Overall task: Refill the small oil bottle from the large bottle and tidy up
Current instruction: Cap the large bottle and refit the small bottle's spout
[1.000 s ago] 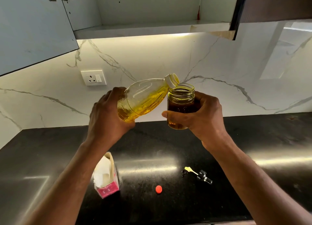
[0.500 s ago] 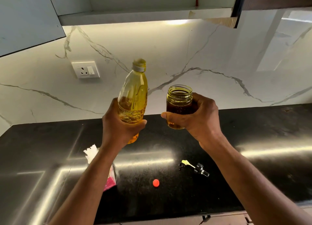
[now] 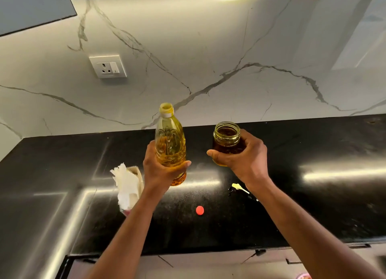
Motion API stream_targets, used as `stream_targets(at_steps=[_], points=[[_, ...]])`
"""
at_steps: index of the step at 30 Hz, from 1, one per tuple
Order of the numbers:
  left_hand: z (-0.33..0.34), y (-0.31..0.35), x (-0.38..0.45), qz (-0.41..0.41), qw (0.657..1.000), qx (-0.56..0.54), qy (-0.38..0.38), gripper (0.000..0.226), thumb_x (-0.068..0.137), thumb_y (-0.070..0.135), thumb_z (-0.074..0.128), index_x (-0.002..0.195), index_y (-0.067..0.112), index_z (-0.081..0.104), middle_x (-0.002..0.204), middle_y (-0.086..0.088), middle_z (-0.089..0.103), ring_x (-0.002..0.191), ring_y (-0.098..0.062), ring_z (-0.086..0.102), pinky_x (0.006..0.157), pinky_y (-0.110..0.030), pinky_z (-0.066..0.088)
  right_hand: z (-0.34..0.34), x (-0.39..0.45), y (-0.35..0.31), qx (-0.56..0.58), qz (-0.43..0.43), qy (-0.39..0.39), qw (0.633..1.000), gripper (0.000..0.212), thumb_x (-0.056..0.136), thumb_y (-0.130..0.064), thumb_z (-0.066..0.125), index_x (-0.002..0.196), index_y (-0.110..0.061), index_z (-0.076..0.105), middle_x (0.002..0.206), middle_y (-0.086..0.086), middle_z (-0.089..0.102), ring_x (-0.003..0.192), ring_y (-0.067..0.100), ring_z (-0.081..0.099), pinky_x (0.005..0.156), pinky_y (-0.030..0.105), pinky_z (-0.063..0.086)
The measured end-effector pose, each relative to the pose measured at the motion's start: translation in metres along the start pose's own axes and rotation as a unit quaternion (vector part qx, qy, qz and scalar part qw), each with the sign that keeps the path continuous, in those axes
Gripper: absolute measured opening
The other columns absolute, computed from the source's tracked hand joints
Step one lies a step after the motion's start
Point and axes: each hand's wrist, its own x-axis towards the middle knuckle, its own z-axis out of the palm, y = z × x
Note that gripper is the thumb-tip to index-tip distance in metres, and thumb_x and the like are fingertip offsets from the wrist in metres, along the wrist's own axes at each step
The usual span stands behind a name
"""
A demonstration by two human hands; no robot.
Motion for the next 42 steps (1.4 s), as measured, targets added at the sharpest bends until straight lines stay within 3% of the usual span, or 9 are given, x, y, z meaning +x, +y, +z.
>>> stream_targets(at_steps=[2,4,12,19,26,33,37,42], points=[[0.001,-0.01,-0.007,0.001,1.0,-0.003,0.004,0.093,0.054,0.059,0.098,0.131,0.054,0.046,0.126,0.004,0.065,0.119,-0.02,0.067,0.094,-0.038,0.062,0.004,-0.004,0.012,-0.014,0.006,0.005,1.0,0.069,0.061,-0.043,0.1,0.12,-0.02,0.071,0.104,-0.012,0.076,0.097,0.001,0.072,0.083,0.017,0.06],[0.001,-0.017,-0.013,-0.007,1.0,0.009,0.011,0.092,0.055,0.06,0.099,0.129,0.057,0.043,0.127,0.007,0.063,0.12,-0.015,0.065,0.094,-0.031,0.059,0.008,-0.009,0.025,-0.018,0.014,0.008,1.0,0.068,0.061,-0.041,0.1,0.119,-0.02,0.071,0.104,-0.012,0.075,0.097,0.001,0.071,0.082,0.016,0.06],[0.002,-0.064,-0.028,-0.064,0.995,0.078,0.014,0.103,0.051,0.056,0.096,0.138,0.023,0.052,0.125,-0.002,0.064,0.116,-0.02,0.062,0.092,-0.029,0.056,0.02,-0.028,0.079,-0.055,0.032,0.008,0.998,0.068,0.06,-0.042,0.101,0.118,-0.022,0.072,0.104,-0.013,0.075,0.096,0.005,0.072,0.082,0.023,0.062],[0.002,-0.081,-0.038,-0.098,0.989,0.113,0.014,0.093,0.061,0.026,0.103,0.136,0.024,0.049,0.123,0.004,0.061,0.116,-0.016,0.059,0.099,-0.031,0.051,0.033,-0.043,0.121,-0.058,0.072,-0.012,0.996,0.07,0.058,-0.041,0.101,0.119,-0.021,0.071,0.103,-0.015,0.073,0.096,0.0,0.07,0.084,0.016,0.058],[0.002,-0.096,-0.037,-0.118,0.987,0.113,0.009,0.097,0.061,0.026,0.104,0.141,0.022,0.049,0.126,0.004,0.063,0.119,-0.015,0.059,0.102,-0.03,0.05,0.05,-0.054,0.166,-0.068,0.116,-0.042,0.99,0.072,0.058,-0.035,0.102,0.12,-0.021,0.069,0.108,-0.012,0.072,0.101,0.002,0.07,0.092,0.024,0.059],[-0.001,-0.103,-0.036,-0.128,0.984,0.121,-0.005,0.101,0.059,0.026,0.105,0.143,0.018,0.05,0.127,0.003,0.064,0.12,-0.015,0.059,0.103,-0.031,0.051,0.059,-0.067,0.193,-0.079,0.152,-0.053,0.984,0.068,0.058,-0.03,0.103,0.116,-0.024,0.068,0.107,-0.012,0.071,0.1,-0.004,0.066,0.089,0.012,0.053],[-0.002,-0.106,-0.039,-0.138,0.983,0.123,-0.004,0.096,0.06,0.023,0.104,0.139,0.022,0.049,0.122,0.008,0.06,0.117,-0.011,0.056,0.095,-0.016,0.045,0.062,-0.067,0.196,-0.077,0.156,-0.045,0.984,0.068,0.058,-0.028,0.103,0.115,-0.029,0.065,0.105,-0.016,0.068,0.098,-0.008,0.064,0.083,0.001,0.047],[-0.002,-0.11,-0.04,-0.132,0.982,0.132,-0.011,0.099,0.059,0.025,0.104,0.141,0.02,0.048,0.121,0.008,0.06,0.117,-0.012,0.058,0.088,-0.005,0.039,0.066,-0.065,0.2,-0.078,0.155,-0.04,0.984,0.069,0.058,-0.031,0.103,0.115,-0.031,0.065,0.105,-0.018,0.068,0.1,-0.01,0.064,0.086,0.002,0.047]])
